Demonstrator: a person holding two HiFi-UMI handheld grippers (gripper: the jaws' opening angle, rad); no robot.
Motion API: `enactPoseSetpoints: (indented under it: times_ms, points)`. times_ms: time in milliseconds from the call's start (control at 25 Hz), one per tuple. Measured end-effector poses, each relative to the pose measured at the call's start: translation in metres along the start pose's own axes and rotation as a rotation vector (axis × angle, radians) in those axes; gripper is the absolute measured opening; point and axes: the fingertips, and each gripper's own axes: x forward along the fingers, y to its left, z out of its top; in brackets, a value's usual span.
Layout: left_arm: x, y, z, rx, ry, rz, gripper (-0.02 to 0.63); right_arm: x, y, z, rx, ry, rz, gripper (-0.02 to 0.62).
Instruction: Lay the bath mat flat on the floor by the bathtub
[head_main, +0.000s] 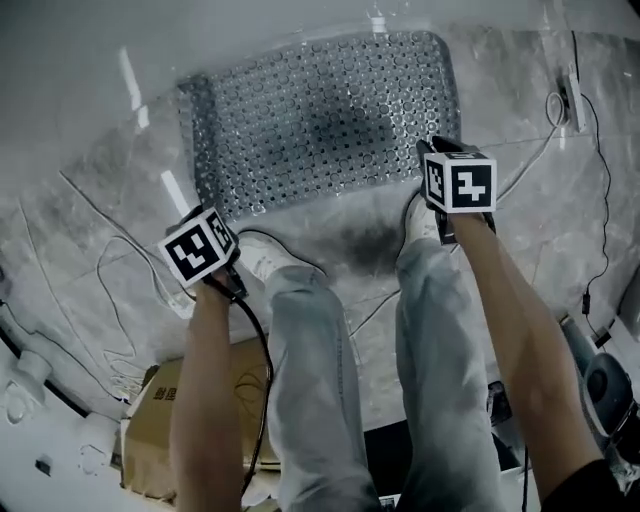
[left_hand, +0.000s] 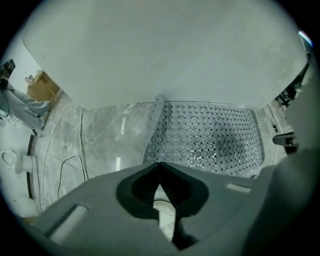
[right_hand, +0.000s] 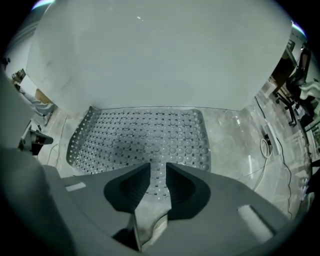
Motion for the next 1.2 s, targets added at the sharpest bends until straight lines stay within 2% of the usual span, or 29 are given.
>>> enactPoseSetpoints:
  times_ms: [160,320,440,560,640,760,840,960,1080,1120,1200]
  points:
    - [-0.025,-0.024,-0.018,0.011,0.020,-0.060,0.005,-0.020,0.031,-0.009,-0.012,0.024,0.061,0.092]
    - [-0.043,-0.044,-0.030,0.105,0.051,-0.118,0.005,-0.043,0.058,-0.014,-0.019,0.056,0.146,0.072]
    - [-0.062,-0.050,-0.035,0.129,0.059,-0.127,0.005,-0.061,0.067,-0.019,-0.015,0.065,0.172,0.052]
    - [-0.085,-0.058,-0.029,0.096,0.034,-0.148,0.005,-0.085,0.069,-0.018,0.005,0.056,0.179,0.038]
    - [-0.103,-0.066,-0.024,0.054,0.018,-0.181,0.005,-0.102,0.074,-0.018,0.033,0.061,0.215,0.028]
    - [-0.134,-0.090,-0.010,-0.062,-0.014,-0.313,0.005,-0.129,0.087,-0.010,0.109,0.046,0.305,0.006]
    - [-0.155,-0.104,0.001,-0.106,-0.039,-0.375,0.005,-0.146,0.090,-0.003,0.123,0.032,0.327,0.006]
    - [-0.181,-0.121,0.014,-0.108,-0.053,-0.421,0.005,-0.168,0.089,0.005,0.114,0.022,0.332,0.006]
    - [-0.210,-0.136,0.026,-0.175,-0.069,-0.508,0.005,-0.187,0.095,0.010,0.115,0.013,0.351,0.006]
    - [-0.219,-0.141,0.030,-0.174,-0.080,-0.525,0.005,-0.193,0.097,0.011,0.114,0.015,0.363,0.006]
    - [-0.233,-0.150,0.035,-0.097,-0.100,-0.522,0.005,-0.204,0.102,0.011,0.106,0.022,0.383,0.005]
